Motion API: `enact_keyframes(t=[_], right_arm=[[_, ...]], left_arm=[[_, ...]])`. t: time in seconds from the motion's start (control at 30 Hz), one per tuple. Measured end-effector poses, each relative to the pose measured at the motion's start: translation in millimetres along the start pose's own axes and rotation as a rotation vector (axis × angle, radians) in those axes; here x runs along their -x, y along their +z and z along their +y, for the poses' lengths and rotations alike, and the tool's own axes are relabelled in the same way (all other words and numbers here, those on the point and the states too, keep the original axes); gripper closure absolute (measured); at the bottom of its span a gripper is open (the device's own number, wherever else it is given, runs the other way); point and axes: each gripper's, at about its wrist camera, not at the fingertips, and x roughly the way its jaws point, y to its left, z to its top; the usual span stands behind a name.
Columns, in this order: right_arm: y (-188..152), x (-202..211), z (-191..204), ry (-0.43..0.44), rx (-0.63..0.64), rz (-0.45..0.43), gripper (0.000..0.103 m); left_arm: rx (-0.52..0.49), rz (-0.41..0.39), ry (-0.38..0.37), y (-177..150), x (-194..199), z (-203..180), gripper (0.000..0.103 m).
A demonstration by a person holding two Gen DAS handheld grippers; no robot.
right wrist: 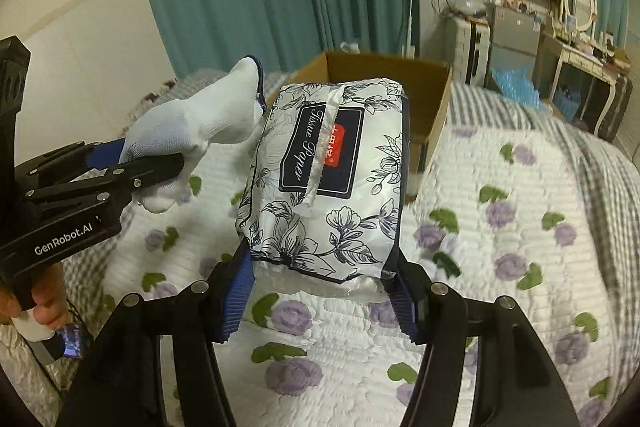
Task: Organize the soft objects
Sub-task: 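Carry the sock and tissue pack into the box and open both tools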
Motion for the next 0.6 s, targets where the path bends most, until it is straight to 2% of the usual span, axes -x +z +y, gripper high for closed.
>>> enact_keyframes(t=[0.17,0.33,0.47,0.6], right_arm=[[20,29,-2,0.005,0.02,-0.061,0.043],[53,43,-14,0.003,0.033,-0.119,0.043],[87,41,-24,0.01,0.032,-0.152,0.043],[119,20,-37,-0.003,0.028,-0.157,0.043]], left_arm=[[0.01,-0.049,-0.002,25,14,-2,0.056],[0.02,-0.07,0.007,50,7,-3,0.056],[0.042,-0.063,0.029,68,-18,-1,0.056],[0.085,-0.033,0.06,80,-58,3,0.056]])
